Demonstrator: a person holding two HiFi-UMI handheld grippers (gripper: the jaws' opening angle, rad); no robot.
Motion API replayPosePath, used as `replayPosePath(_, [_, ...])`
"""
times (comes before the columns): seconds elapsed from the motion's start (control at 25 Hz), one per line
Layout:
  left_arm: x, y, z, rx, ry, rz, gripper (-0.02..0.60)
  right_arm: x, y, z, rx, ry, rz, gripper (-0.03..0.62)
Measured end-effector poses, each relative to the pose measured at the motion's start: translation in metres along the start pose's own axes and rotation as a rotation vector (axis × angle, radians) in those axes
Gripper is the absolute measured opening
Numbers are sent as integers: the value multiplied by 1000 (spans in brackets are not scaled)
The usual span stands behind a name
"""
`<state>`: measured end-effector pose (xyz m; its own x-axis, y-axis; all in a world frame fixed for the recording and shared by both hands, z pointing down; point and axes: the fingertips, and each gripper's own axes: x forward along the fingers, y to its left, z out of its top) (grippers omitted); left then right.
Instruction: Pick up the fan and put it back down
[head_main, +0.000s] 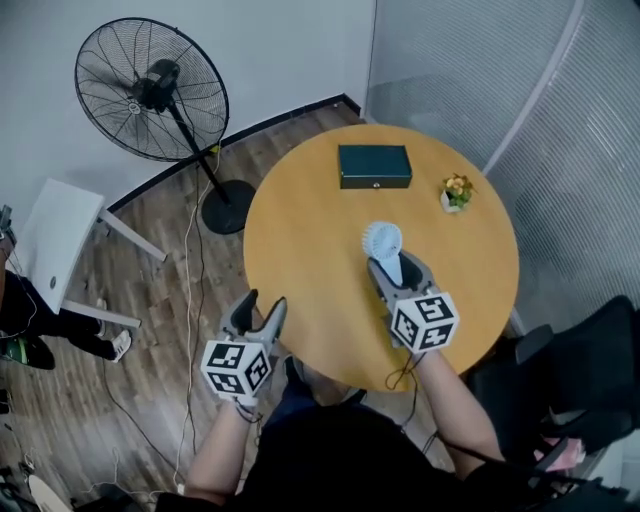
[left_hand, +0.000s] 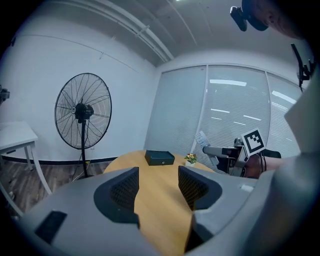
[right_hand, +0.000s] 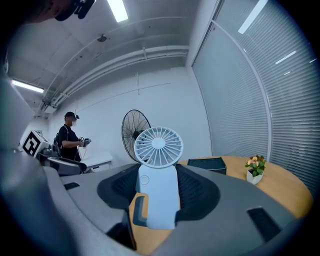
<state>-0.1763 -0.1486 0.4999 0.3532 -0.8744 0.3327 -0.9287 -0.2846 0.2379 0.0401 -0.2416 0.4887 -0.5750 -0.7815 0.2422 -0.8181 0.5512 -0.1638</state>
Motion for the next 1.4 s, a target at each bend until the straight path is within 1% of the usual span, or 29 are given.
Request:
replayPosePath(0.24, [9,45,11,-8,11,-22,244,41,21,-8,-1,40,-20,221])
replayPosePath(0.48, [26,99,17,-22,17,-44,244,98,33,-22,-17,78,-64,221])
replayPosePath(0.8, [31,162,9,-22,67,-49,244,164,42,-87,12,201,-130,221])
replayPosePath(1.0, [32,199,8,-22,87,-41,244,203,43,-132,20,310,-176,220])
replayPosePath(1.24, [40,224,2,-28,116,-39,244,232,38,-187,49,445,-227,221])
replayPosePath(1.4, [47,237,-1,-33,129,-33,244,249,32,-216,8,520,-228,221])
